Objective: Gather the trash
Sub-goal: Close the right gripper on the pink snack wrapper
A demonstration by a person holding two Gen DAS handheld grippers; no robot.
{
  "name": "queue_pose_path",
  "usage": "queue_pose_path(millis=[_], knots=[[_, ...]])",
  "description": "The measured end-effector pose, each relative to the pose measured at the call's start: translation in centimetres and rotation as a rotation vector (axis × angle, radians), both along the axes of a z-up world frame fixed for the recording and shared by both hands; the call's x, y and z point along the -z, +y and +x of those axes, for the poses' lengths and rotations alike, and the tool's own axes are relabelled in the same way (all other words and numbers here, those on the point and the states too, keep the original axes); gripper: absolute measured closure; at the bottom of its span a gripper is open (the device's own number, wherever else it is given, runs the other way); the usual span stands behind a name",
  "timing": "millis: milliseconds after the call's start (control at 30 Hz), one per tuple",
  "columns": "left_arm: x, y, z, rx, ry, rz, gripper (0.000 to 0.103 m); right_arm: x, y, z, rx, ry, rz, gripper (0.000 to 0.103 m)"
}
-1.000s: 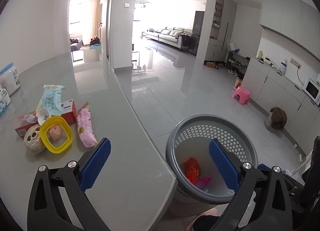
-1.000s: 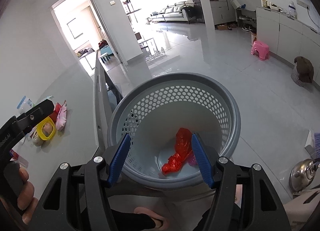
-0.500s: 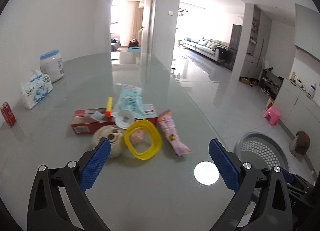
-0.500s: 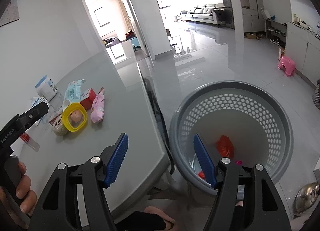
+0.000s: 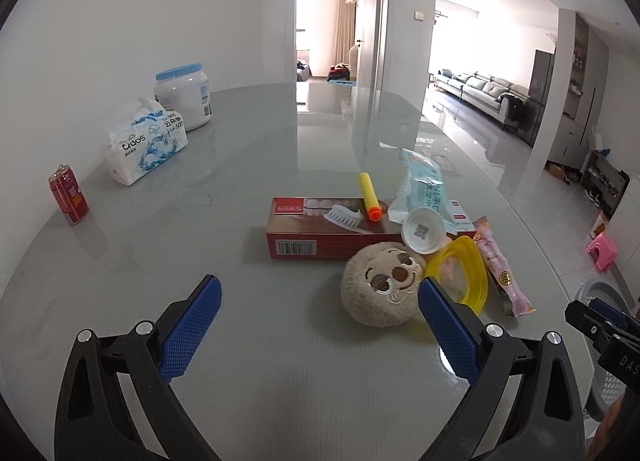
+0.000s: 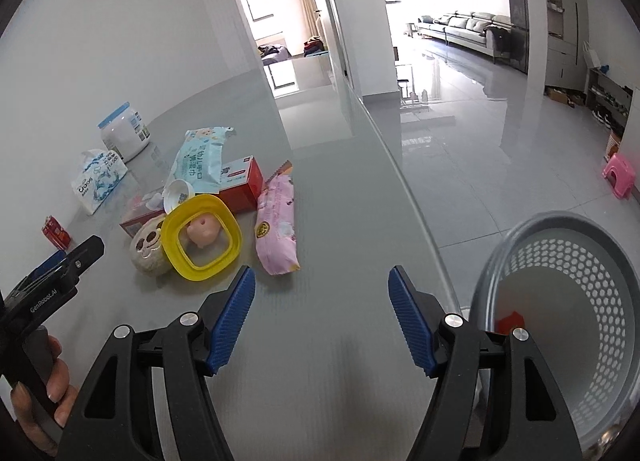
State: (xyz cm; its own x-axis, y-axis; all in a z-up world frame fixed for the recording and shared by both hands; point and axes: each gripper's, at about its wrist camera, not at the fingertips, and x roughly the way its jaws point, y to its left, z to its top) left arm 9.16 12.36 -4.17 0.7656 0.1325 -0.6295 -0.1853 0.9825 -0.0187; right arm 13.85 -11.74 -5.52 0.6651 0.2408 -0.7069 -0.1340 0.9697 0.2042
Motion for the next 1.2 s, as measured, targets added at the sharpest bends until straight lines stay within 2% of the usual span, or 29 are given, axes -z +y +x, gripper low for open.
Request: queue_pose_path(millis=[367,700,933,967,1200], knots=[[1.9,0.2,1.1,0.01,0.052,-0.014,0.006,2.0,3.0,4.9,-0.055,0.075,-0.044,0.036],[2.2,-0.2,0.8,0.013,0.052,-0.006,0.006,3.5,4.3,7.8,-0.059,0.126,-0.063,0.036],[2.5,-0.1,1.0,0.016,0.062,-0.015,0.006,3.5,4.6,8.7,-0.052,0.112,-0.085,0.036],[2.6,-0.1,1.0,0.016,0.063,-0.015,0.006,3.5,4.8,8.9,-0.053,0.108,-0.086,0.038],[2.9,-0.4,1.1,0.017,0.077,-0.011,0.006,3.5,5.7,8.4,-0.08,0.083,-0.117,0.075]])
